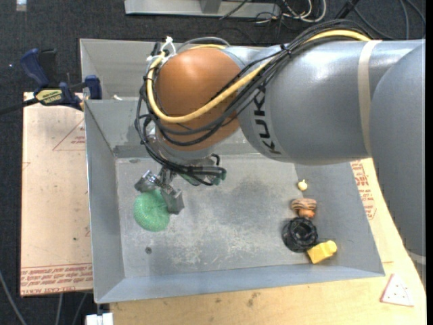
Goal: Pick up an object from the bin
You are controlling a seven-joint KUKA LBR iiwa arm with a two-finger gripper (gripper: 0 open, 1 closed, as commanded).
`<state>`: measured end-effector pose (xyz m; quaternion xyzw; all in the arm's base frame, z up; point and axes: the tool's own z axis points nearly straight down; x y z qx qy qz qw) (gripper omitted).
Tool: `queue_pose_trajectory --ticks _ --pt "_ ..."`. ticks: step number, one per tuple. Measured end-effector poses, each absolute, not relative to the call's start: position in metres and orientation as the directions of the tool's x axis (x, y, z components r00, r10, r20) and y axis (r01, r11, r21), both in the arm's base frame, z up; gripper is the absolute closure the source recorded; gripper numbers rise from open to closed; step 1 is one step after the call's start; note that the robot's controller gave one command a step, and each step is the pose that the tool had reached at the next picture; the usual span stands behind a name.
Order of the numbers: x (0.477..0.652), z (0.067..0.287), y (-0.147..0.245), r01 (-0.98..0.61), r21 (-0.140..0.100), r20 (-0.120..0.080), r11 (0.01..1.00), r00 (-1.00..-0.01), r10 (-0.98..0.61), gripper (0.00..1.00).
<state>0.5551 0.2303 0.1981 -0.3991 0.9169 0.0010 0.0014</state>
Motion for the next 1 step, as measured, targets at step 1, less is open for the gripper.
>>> queue_pose_trajectory --ticks 1 --pt "0.5675 0.2454 0.2150 -0.726 0.002 0.000 0.688 -0.688 -0.726 1.00"
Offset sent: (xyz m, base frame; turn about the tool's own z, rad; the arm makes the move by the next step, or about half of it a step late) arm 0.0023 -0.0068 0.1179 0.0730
